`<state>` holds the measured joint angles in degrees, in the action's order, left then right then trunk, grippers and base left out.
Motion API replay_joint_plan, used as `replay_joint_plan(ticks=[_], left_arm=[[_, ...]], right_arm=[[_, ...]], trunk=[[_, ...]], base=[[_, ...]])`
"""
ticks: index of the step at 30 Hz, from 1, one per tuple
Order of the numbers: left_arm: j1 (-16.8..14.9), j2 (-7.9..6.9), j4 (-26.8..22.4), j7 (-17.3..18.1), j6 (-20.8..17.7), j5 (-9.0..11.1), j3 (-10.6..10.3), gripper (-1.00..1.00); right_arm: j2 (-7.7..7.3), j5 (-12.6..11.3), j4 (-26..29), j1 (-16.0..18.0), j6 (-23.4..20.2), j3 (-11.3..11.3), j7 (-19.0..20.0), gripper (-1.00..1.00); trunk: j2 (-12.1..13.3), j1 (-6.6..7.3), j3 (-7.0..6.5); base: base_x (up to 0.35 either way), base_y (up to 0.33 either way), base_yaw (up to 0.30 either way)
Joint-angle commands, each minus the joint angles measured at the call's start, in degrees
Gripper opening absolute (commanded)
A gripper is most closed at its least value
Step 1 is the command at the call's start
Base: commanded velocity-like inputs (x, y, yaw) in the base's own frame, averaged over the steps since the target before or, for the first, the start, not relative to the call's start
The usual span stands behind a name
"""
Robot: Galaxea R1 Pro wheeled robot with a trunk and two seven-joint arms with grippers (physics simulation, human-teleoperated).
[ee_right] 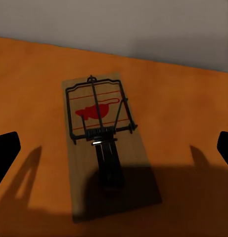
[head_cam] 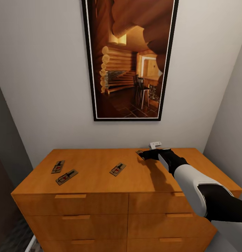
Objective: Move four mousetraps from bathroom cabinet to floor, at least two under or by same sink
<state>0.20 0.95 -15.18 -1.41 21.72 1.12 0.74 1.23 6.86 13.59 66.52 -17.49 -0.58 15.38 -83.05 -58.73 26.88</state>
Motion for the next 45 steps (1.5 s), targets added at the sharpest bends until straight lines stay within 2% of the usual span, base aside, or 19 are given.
replay_joint_plan(ticks=[1,20,27,31,35,45], left_arm=[[0.0,0.02,-0.1,-0.1,0.1,0.1,0.1,1.0],[0.0,0.04,-0.1,-0.1,0.1,0.1,0.1,1.0],[0.0,0.02,-0.1,-0.1,0.1,0.1,0.1,1.0],[0.0,0.03,-0.1,-0.1,0.1,0.1,0.1,1.0],[0.0,0.04,0.0,-0.1,0.1,0.1,0.1,1.0],[0.0,0.1,-0.1,-0.1,0.1,0.1,0.1,1.0]], right_arm=[[0.0,0.6,0.1,0.0,-0.3,0.0,0.2,1.0],[0.1,0.6,0.0,0.0,-0.3,-0.1,-0.5,1.0],[0.27,0.7,-1.9,0.0,-0.3,-0.2,-1.0,1.0],[0.33,1.7,-2.7,0.0,-0.3,-0.2,-1.2,1.0],[0.35,3.7,-3.0,0.0,-0.2,-0.2,-1.4,1.0],[0.35,4.6,-3.2,0.0,-0.2,-0.2,-1.5,1.0]], trunk=[[0.0,0.0,0.05],[0.0,0.0,0.05],[0.0,0.0,0.05],[0.0,0.0,0.05],[0.0,0.0,0.05],[0.0,0.0,0.05]], base=[[0.0,0.0,0.0],[0.0,0.0,0.0],[0.0,0.0,0.0],[0.0,0.0,0.0],[0.0,0.0,0.0],[0.0,0.0,0.0]])
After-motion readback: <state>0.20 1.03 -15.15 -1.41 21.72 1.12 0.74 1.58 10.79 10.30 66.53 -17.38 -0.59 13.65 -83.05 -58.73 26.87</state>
